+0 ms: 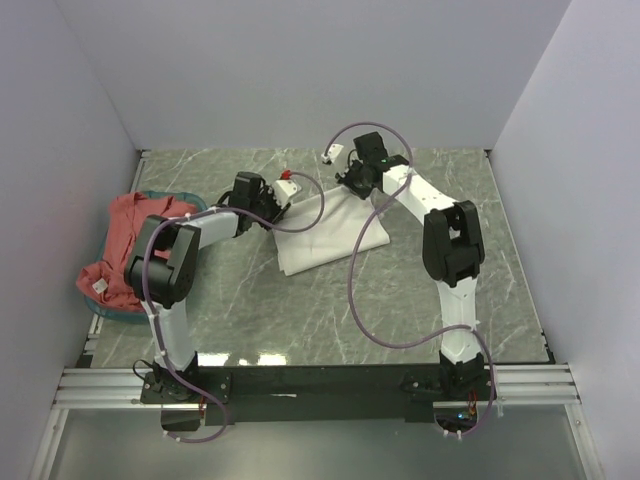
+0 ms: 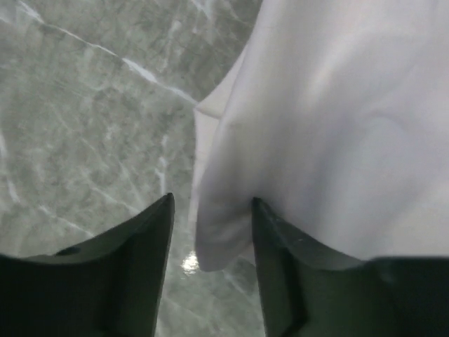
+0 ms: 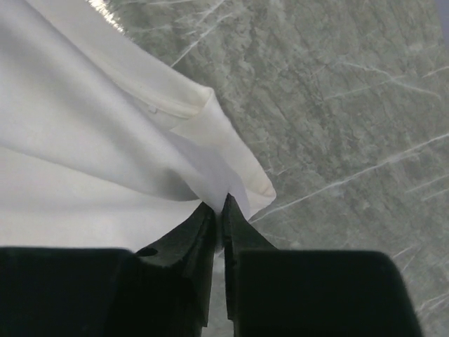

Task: Fold and stack the t-shirts
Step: Fold the tshirt

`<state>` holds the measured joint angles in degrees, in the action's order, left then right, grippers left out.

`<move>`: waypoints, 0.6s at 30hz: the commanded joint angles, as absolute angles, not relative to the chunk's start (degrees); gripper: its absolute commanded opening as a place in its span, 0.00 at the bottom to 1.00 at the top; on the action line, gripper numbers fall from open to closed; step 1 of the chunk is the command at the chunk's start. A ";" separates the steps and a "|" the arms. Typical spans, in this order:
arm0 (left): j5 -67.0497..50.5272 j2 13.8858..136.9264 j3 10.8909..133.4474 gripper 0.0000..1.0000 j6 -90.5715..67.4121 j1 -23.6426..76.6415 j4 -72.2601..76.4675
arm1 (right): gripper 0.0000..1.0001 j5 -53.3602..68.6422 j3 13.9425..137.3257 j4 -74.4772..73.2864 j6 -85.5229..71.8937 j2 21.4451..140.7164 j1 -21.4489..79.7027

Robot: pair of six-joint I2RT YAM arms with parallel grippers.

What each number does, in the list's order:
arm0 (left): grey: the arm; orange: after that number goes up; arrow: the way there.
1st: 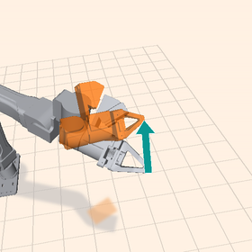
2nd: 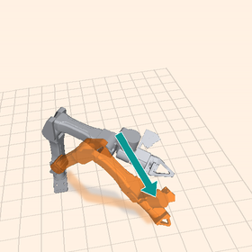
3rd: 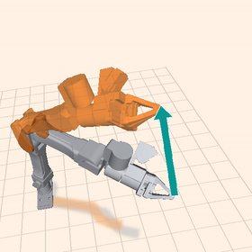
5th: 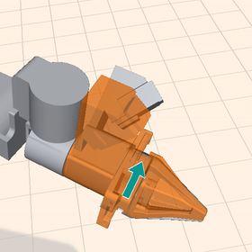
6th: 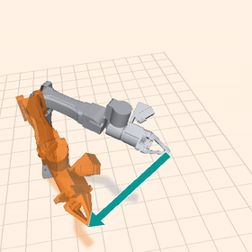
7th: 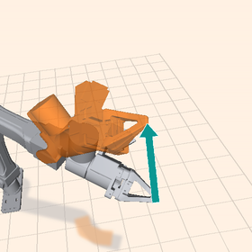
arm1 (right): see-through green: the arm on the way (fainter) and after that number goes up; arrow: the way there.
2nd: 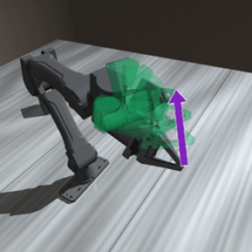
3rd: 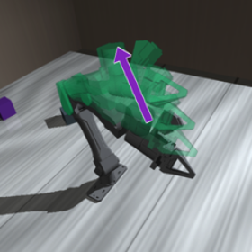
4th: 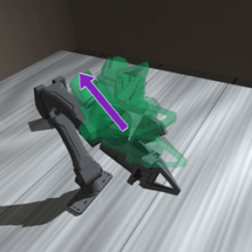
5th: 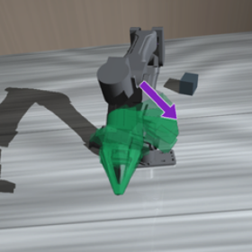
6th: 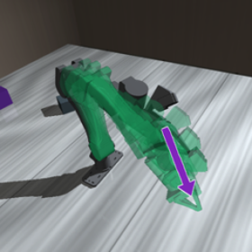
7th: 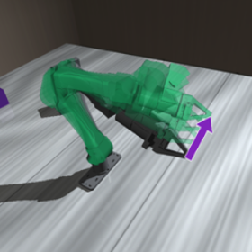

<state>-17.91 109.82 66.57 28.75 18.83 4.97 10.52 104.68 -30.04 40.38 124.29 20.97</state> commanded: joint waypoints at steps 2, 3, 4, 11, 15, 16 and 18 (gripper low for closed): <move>-5.78 111.01 70.57 0.68 23.23 18.54 8.86 | 0.37 1.80 109.95 -24.02 32.80 127.70 20.57; -2.15 111.01 71.19 0.76 21.46 18.54 9.75 | 0.41 0.37 110.47 -22.95 31.13 128.75 20.57; 0.15 110.83 71.89 0.82 19.62 18.54 10.36 | 0.45 0.09 111.78 -22.16 28.24 129.28 20.57; 9.72 100.13 78.48 0.93 -1.87 16.53 -1.86 | 0.54 -6.43 118.22 -23.55 18.73 131.40 18.46; -1.45 91.43 74.64 0.95 -11.32 15.47 -8.08 | 0.55 2.41 116.45 -26.70 17.23 128.59 14.16; -3.93 89.41 69.57 0.99 -12.64 15.47 -7.48 | 0.56 6.64 116.98 -31.16 17.40 128.50 13.19; -6.58 84.13 64.80 0.99 -16.42 15.47 -5.29 | 0.57 19.86 116.55 -35.40 18.80 127.10 9.85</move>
<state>1.30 89.67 70.35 -6.61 14.90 -3.18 3.84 115.15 -28.16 19.94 131.85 14.48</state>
